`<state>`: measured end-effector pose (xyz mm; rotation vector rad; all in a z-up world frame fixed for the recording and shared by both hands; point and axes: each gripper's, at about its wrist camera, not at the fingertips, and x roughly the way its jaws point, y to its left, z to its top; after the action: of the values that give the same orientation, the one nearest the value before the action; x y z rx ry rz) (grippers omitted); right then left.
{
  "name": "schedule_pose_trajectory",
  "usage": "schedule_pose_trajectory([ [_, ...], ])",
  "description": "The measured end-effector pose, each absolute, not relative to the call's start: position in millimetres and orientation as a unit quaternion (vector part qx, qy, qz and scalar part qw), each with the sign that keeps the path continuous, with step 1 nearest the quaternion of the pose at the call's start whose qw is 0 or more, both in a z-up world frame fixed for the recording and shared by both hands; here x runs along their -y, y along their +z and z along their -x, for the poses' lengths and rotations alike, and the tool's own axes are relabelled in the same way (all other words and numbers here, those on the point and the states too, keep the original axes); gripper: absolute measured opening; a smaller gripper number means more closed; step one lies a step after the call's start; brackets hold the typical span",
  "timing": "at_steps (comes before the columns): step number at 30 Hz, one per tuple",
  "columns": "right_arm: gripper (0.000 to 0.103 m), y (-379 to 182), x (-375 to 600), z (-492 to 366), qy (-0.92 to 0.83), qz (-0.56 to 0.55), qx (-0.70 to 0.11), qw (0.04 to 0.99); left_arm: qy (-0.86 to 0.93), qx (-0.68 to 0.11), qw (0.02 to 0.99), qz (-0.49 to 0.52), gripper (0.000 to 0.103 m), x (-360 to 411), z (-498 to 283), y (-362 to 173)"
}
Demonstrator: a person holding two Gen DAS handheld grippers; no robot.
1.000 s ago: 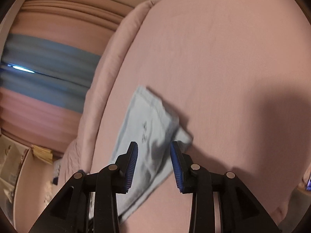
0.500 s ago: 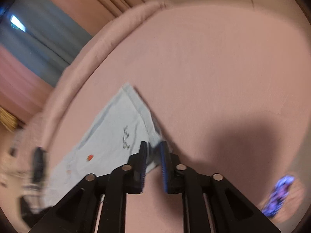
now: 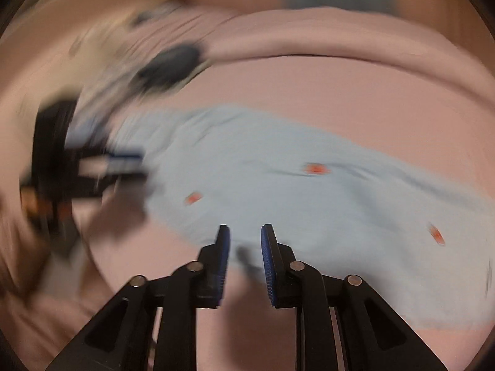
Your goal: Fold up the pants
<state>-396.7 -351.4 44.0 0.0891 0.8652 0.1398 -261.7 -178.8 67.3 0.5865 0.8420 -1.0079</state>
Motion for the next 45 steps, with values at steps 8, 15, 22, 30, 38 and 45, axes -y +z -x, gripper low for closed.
schedule_pose_trajectory([
  [8, 0.02, 9, 345, 363, 0.072, -0.015, -0.5, 0.863, -0.446, -0.449, 0.735, -0.245, 0.044, 125, 232, 30],
  [15, 0.021, 30, 332, 369, 0.104, 0.0, -0.485, 0.868, -0.461, -0.417, 0.737, -0.266, 0.043, 102, 248, 41],
  [22, 0.021, 22, 287, 351, 0.132, 0.113, -0.483, 0.858, -0.45, -0.358, 0.724, -0.382, 0.044, 115, 244, 29],
  [30, 0.009, 22, 254, 342, 0.127, 0.212, -0.472, 0.846, -0.457, -0.323, 0.74, -0.375, 0.028, 108, 242, 32],
  [38, 0.014, 21, 259, 333, 0.153, 0.15, -0.491, 0.845, -0.456, -0.349, 0.762, -0.3, 0.036, 81, 247, 46],
  [45, 0.026, 51, 264, 316, 0.183, 0.062, -0.446, 0.874, -0.375, -0.409, 0.832, 0.006, 0.052, -20, 202, 79],
])
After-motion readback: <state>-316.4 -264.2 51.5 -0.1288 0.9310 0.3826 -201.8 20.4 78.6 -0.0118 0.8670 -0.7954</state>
